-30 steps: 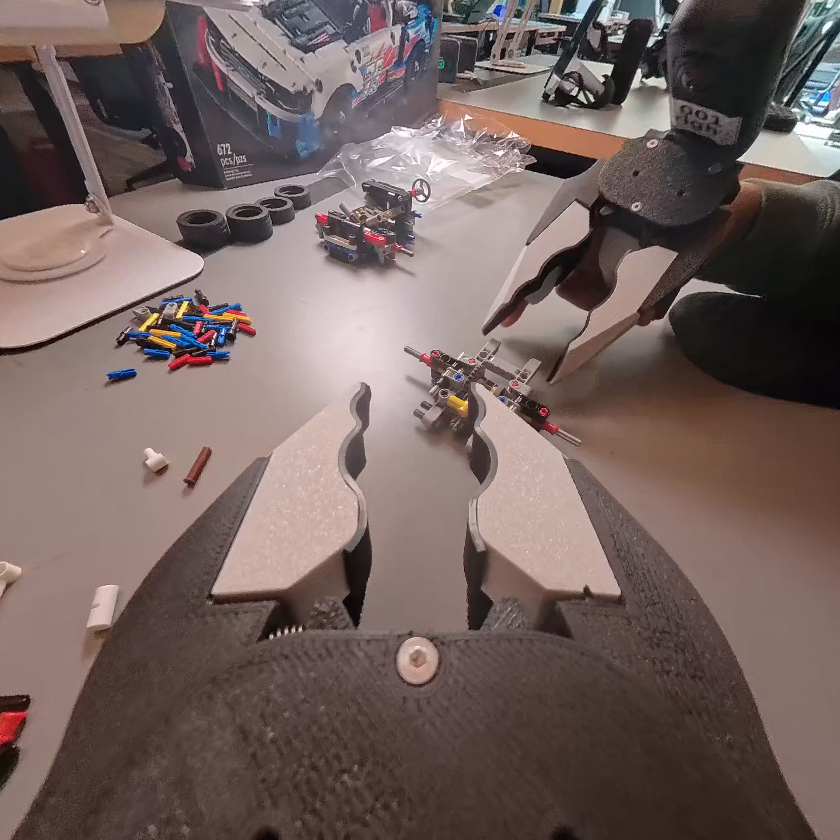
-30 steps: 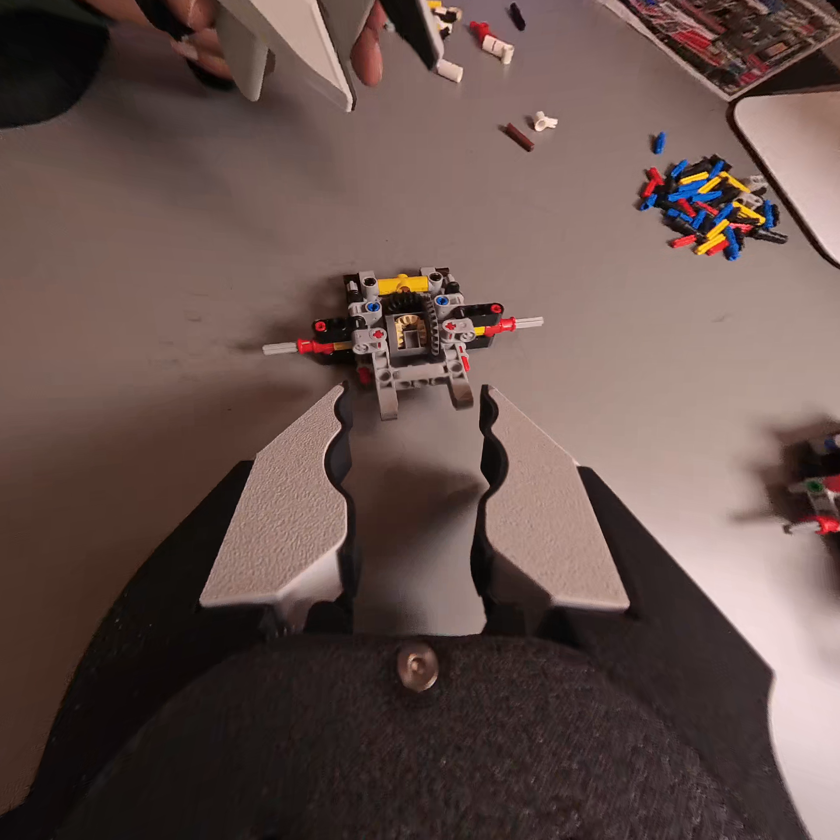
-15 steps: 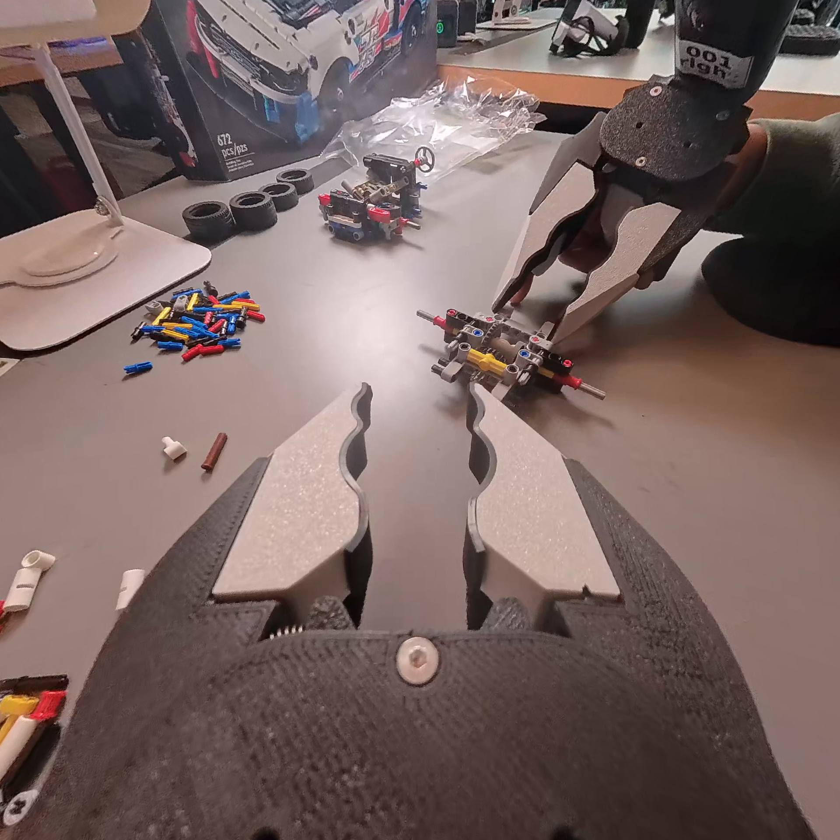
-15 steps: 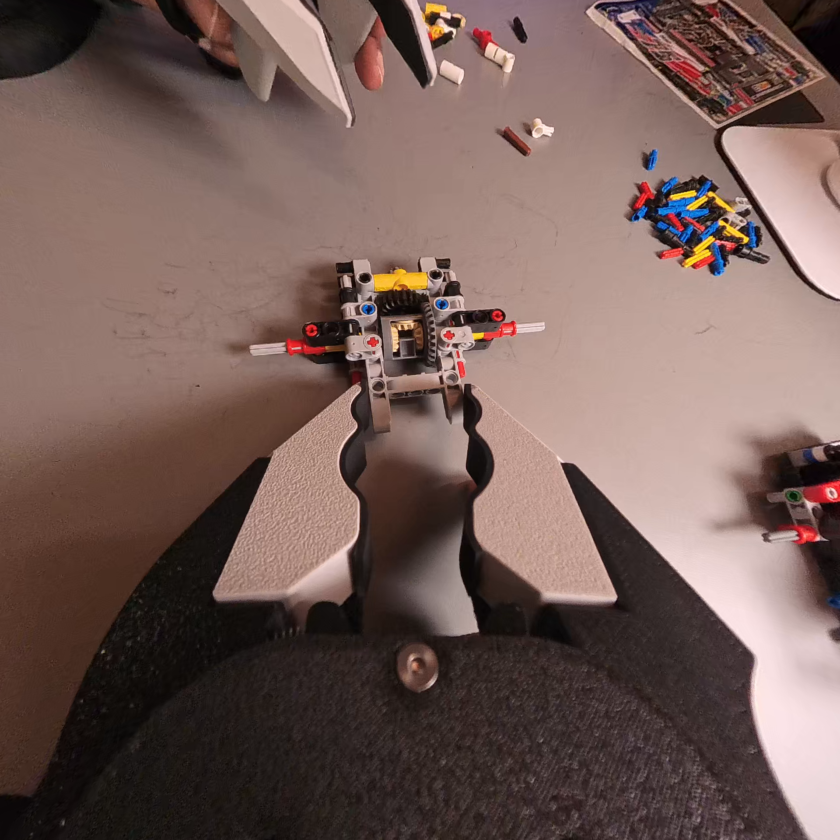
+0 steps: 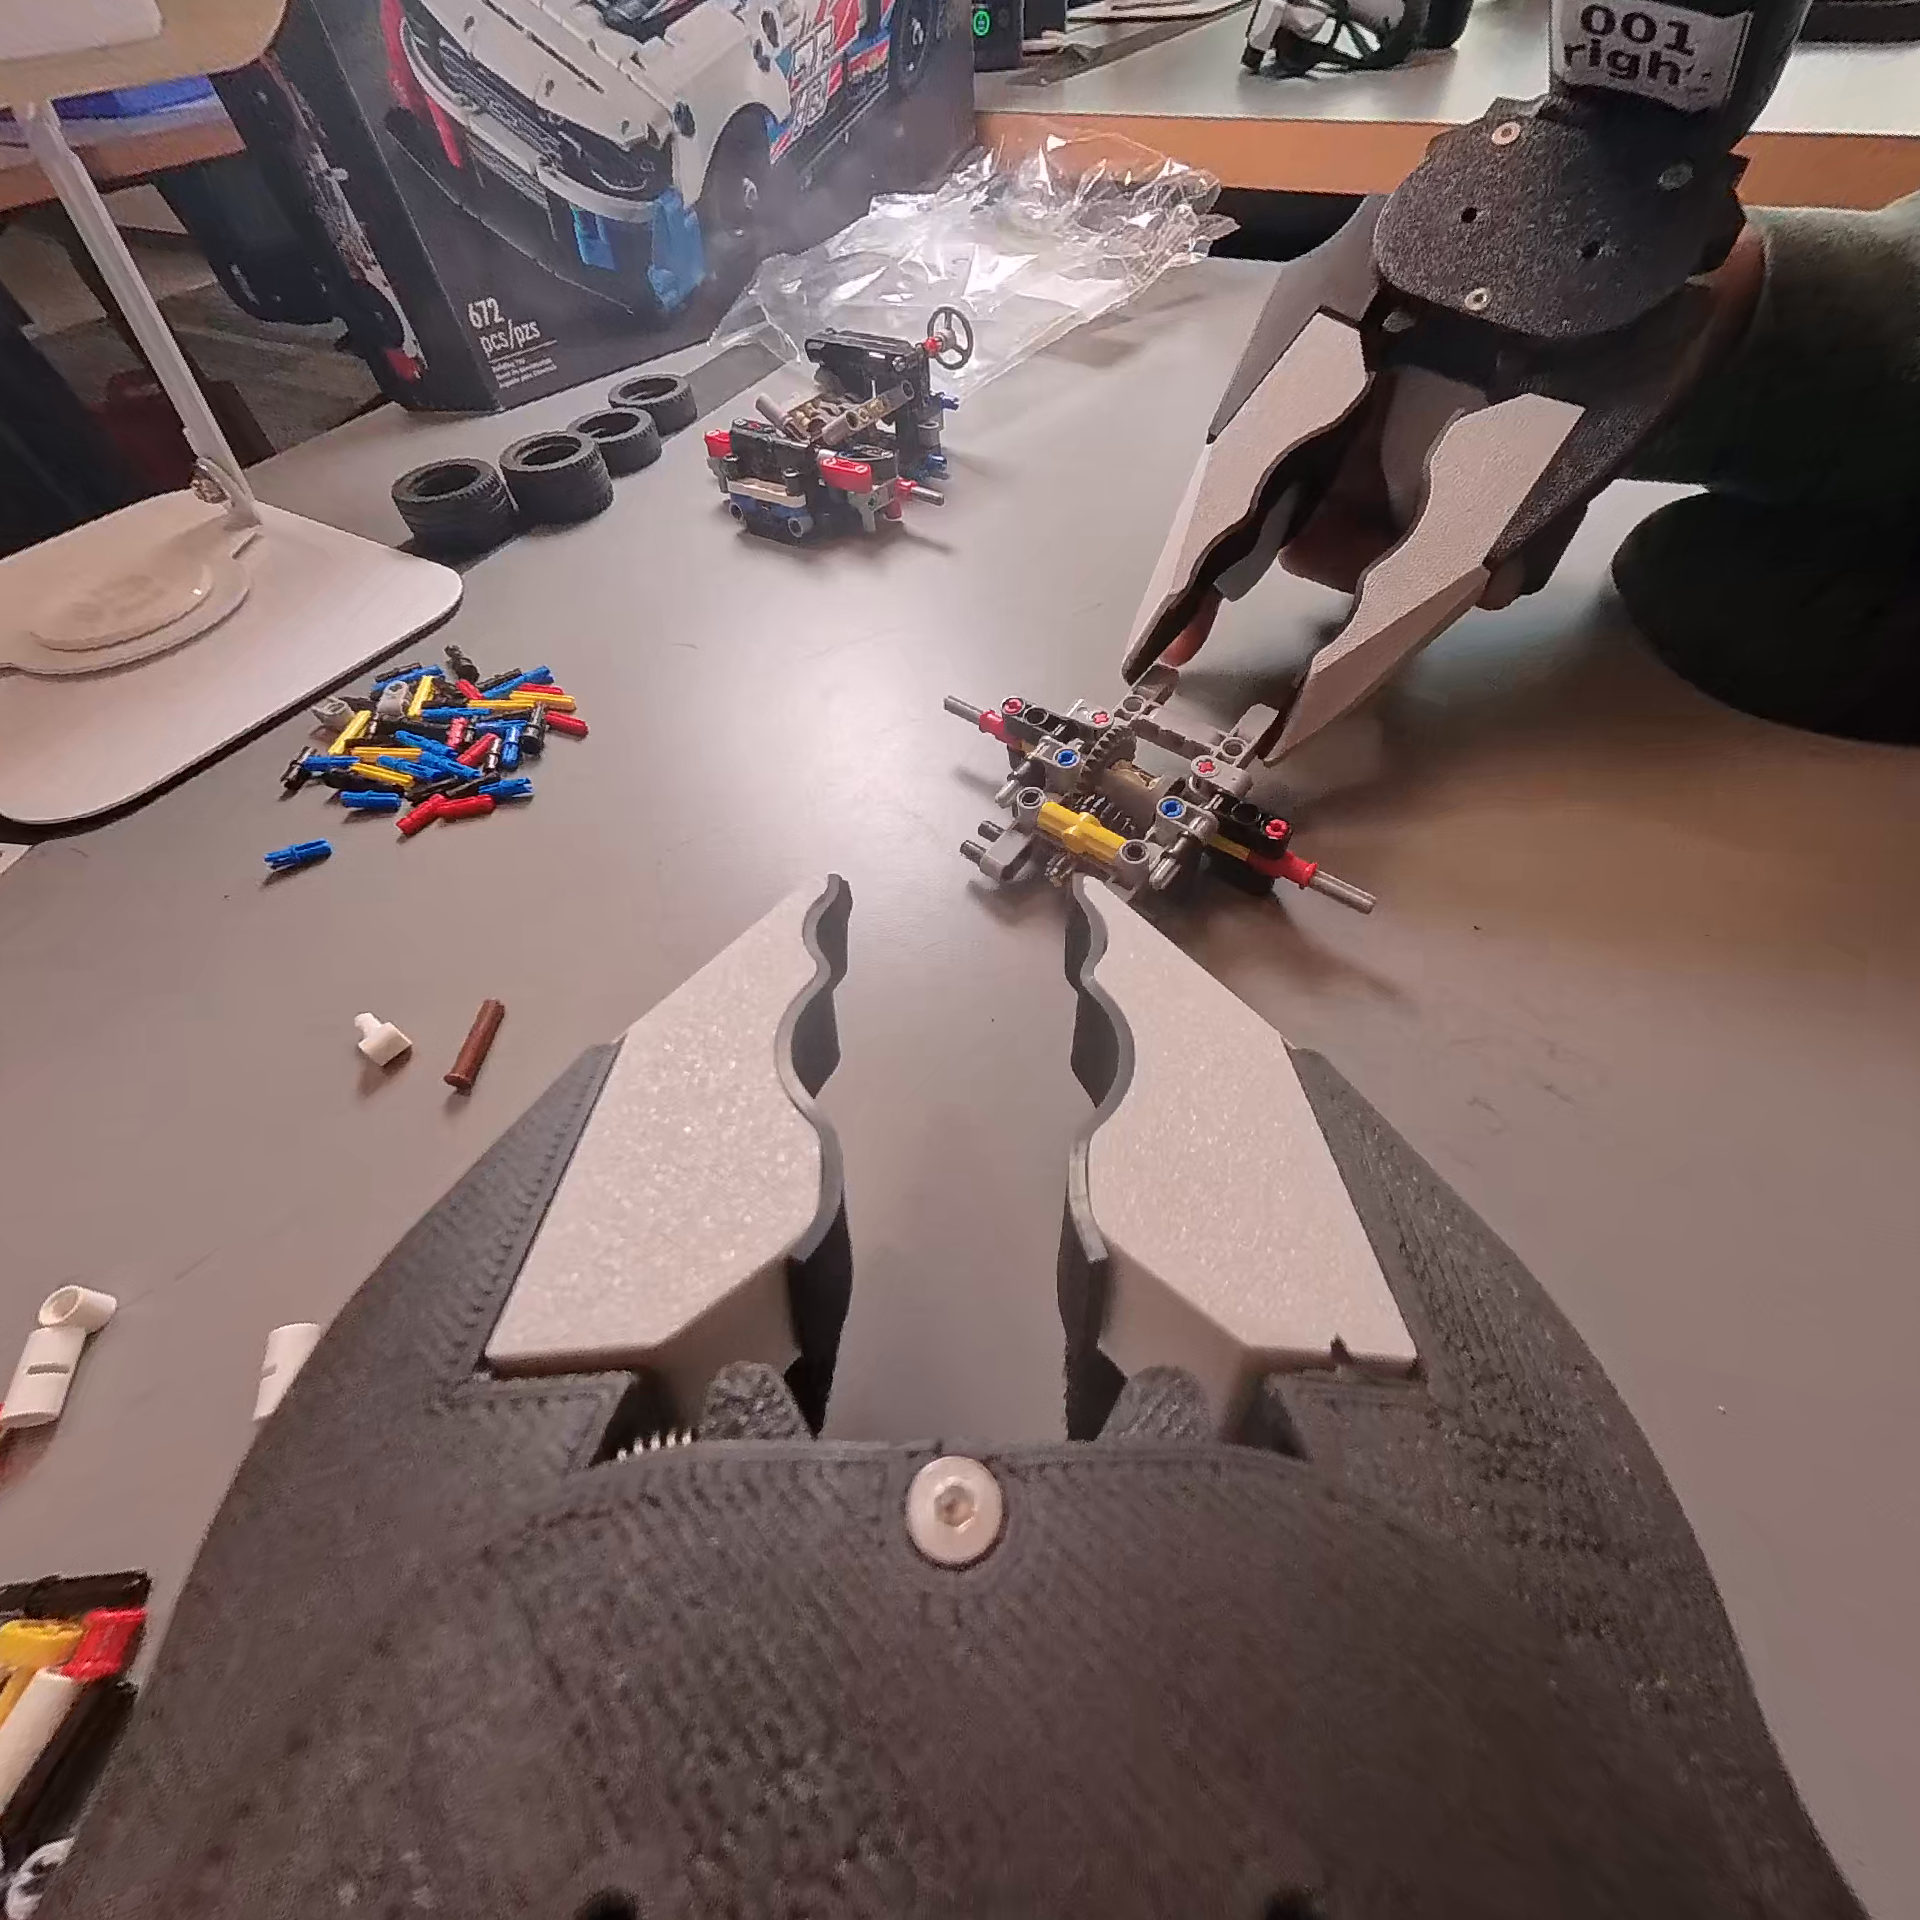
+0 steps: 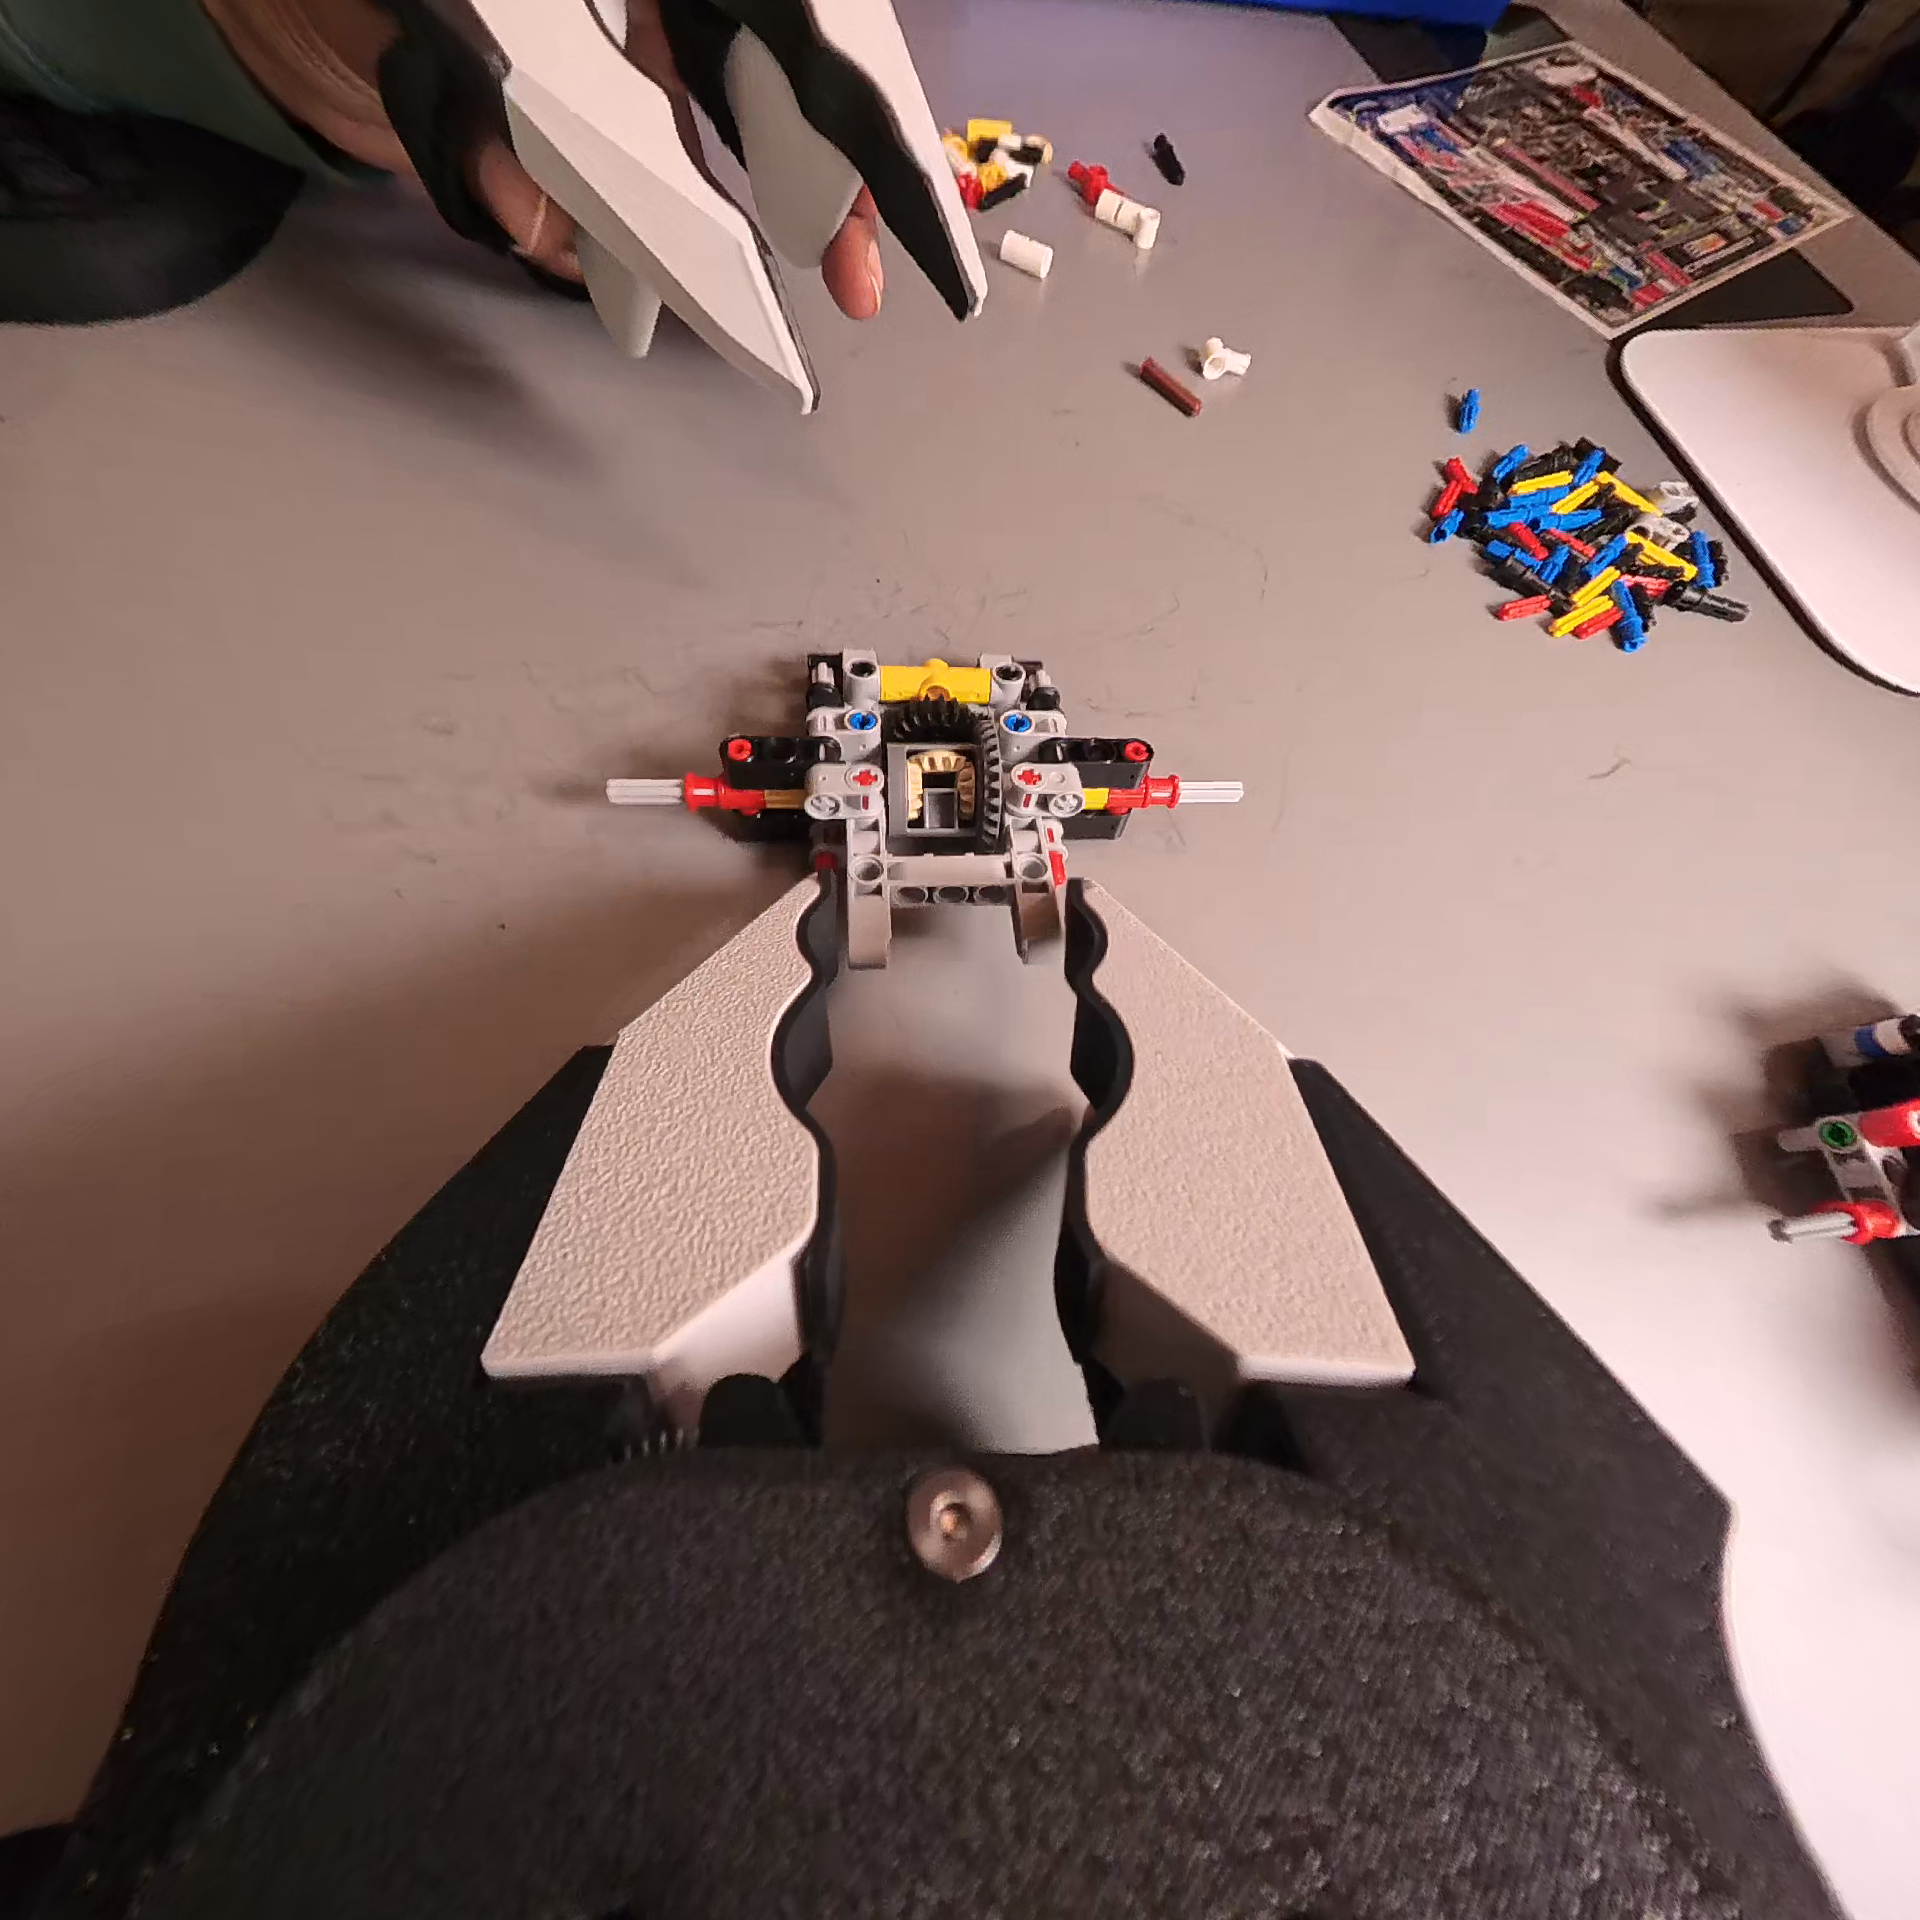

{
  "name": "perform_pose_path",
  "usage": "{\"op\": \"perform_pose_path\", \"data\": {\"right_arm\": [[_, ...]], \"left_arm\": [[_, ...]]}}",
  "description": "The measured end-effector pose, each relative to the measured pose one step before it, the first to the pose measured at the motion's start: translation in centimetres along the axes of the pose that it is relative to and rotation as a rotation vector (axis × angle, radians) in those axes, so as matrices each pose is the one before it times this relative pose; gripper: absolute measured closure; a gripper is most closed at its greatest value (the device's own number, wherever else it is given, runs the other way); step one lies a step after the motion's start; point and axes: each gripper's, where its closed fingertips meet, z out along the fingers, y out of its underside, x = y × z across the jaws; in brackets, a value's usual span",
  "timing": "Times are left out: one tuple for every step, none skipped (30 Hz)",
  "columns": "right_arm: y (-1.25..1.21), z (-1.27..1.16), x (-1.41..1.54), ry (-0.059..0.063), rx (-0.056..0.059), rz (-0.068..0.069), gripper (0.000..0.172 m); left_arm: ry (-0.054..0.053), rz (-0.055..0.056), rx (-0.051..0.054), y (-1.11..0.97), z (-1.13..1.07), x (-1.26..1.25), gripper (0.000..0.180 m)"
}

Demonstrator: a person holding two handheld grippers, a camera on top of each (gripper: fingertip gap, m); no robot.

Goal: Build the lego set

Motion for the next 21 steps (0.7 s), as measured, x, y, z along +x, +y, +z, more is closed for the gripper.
{"op": "perform_pose_path", "data": {"right_arm": [[-0.323,-0.148,0.031,-0.0023,0.0160,0.0131,0.130],[-0.359,-0.154,0.024,-0.0035,0.0173,0.0145,0.130],[-0.415,-0.143,0.134,0.0027,0.0207,0.0148,0.130],[-0.420,-0.102,0.227,0.0076,0.0208,0.0159,0.131],[-0.410,-0.032,0.313,0.0124,0.0179,0.0176,0.134],[-0.363,0.056,0.386,0.0166,0.0163,0.0167,0.138],[-0.291,0.155,0.359,0.0166,0.0150,0.0151,0.144],[-0.170,0.242,0.255,0.0126,0.0098,0.0110,0.148],[-0.091,0.249,0.199,0.0130,0.0059,0.0050,0.151],[-0.025,0.228,0.211,0.0158,0.0026,0.0007,0.154],[0.073,0.192,0.251,0.0187,-0.0020,-0.0019,0.157],[0.093,0.145,0.225,0.0170,-0.0018,-0.0011,0.160],[0.092,0.102,0.099,0.0078,0.0004,0.0018,0.163],[0.099,0.059,-0.043,-0.0017,-0.0014,0.0027,0.165],[0.003,-0.017,0.062,0.0048,-0.0006,0.0004,0.166],[-0.047,-0.028,0.001,0.0005,0.0035,-0.0005,0.167],[-0.008,-0.041,-0.035,-0.0025,0.0015,0.0015,0.168],[0.036,-0.044,0.003,-0.0011,-0.0012,0.0035,0.168],[0.000,-0.070,0.056,0.0026,0.0023,0.0034,0.168],[-0.077,-0.119,0.096,0.0036,0.0075,0.0036,0.167],[-0.084,-0.159,0.153,0.0055,0.0079,0.0057,0.166]], "left_arm": [[-0.0008,-0.0008,0.0034,-0.052,-0.020,-0.023,0.140],[-0.0008,-0.0011,0.0022,-0.031,-0.012,-0.014,0.140],[-0.0021,-0.0011,0.0033,-0.050,-0.021,-0.038,0.140],[-0.0033,-0.0006,0.0066,-0.117,-0.034,-0.048,0.140],[-0.0041,0.0002,0.0100,-0.179,-0.064,-0.047,0.141],[-0.0061,0.0027,0.0154,-0.286,-0.101,-0.059,0.141],[-0.0084,0.0056,0.0221,-0.418,-0.150,-0.073,0.143],[-0.0120,0.0062,0.0252,-0.487,-0.179,-0.136,0.143],[-0.0194,0.0044,0.0244,-0.484,-0.181,-0.255,0.143],[-0.0238,0.0019,0.0203,-0.413,-0.194,-0.340,0.143],[-0.0235,-0.0016,0.0149,-0.304,-0.191,-0.388,0.143],[-0.0243,-0.0052,0.0122,-0.239,-0.180,-0.447,0.143],[-0.0234,-0.0082,0.0105,-0.185,-0.175,-0.470,0.143],[-0.0208,-0.0118,0.0084,-0.138,-0.162,-0.459,0.143],[-0.0176,-0.0142,0.0078,-0.116,-0.136,-0.446,0.143],[-0.0120,-0.0140,0.0075,-0.103,-0.104,-0.345,0.143],[-0.0059,-0.0119,0.0060,-0.074,-0.080,-0.241,0.144],[-0.0036,-0.0094,0.0036,-0.035,-0.032,-0.176,0.144],[-0.0039,-0.0065,0.0017,-0.007,-0.009,-0.127,0.145],[-0.0026,-0.0027,0.0006,0.012,0.015,-0.080,0.145],[-0.0012,0.0007,-0.0002,0.020,0.013,-0.013,0.145]]}}
